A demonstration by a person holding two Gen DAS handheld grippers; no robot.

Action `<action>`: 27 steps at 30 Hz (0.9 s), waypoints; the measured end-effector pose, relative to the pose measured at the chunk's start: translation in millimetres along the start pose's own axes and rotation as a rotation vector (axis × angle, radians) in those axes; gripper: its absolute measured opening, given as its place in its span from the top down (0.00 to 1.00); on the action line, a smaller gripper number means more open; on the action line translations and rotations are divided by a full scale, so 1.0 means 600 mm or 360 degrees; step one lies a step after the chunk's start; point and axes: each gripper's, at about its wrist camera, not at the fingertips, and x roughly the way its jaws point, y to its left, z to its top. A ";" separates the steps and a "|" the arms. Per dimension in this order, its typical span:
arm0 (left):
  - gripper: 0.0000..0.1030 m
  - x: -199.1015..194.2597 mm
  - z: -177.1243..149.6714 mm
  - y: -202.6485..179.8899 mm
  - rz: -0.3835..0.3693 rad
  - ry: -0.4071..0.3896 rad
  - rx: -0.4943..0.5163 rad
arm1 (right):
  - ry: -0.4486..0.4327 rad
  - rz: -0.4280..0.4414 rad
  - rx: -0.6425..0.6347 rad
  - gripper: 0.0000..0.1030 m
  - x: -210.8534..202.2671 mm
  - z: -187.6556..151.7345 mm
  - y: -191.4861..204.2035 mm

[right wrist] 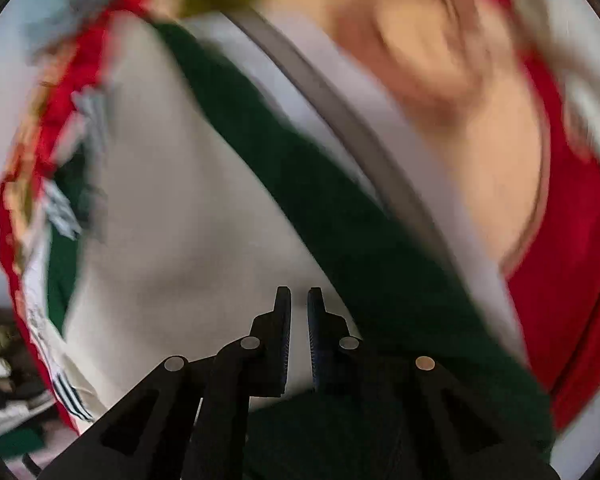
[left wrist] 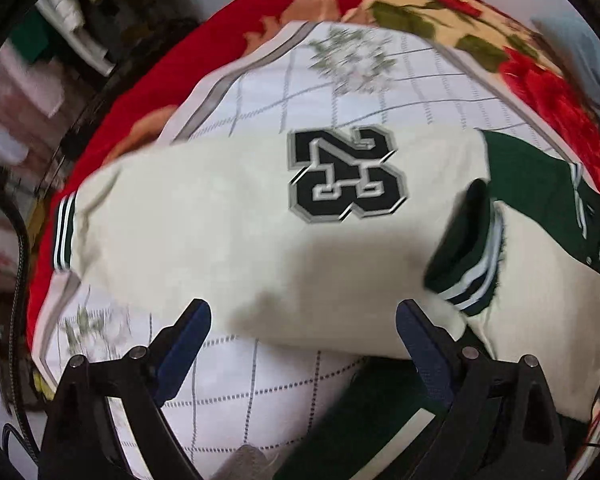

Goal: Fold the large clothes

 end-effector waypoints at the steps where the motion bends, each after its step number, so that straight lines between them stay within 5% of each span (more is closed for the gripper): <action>1: 0.08 0.004 -0.006 0.009 0.0015 0.0017 -0.0027 | -0.0083 0.0011 -0.0038 0.91 -0.017 0.014 0.016; 5: 0.08 0.024 -0.020 0.062 0.0073 0.0069 -0.0163 | -0.0151 0.0148 -0.0011 0.91 0.020 0.083 0.054; 9: 0.08 0.038 -0.028 0.113 0.0120 0.0055 -0.0296 | -0.0049 0.0067 -0.0103 0.92 0.148 0.127 0.114; 13: 0.08 0.047 -0.045 0.150 0.0055 0.0100 -0.0438 | -0.0098 0.0111 -0.0179 0.87 0.107 0.115 0.145; 16: 0.08 0.051 -0.059 0.176 -0.0007 0.0127 -0.0542 | -0.0128 0.0182 -0.0266 0.79 0.049 0.058 0.167; 18: 0.08 0.056 -0.066 0.201 -0.0057 0.0128 -0.0634 | -0.0120 0.0206 -0.0369 0.65 0.019 -0.002 0.197; 20: 0.08 0.064 -0.068 0.225 -0.0107 0.0126 -0.0729 | -0.0067 0.0292 -0.0468 0.64 0.006 -0.061 0.228; 27: 0.09 0.150 -0.047 0.347 -0.0229 0.0112 -0.1242 | 0.0243 0.0435 -0.0688 0.47 0.065 -0.246 0.367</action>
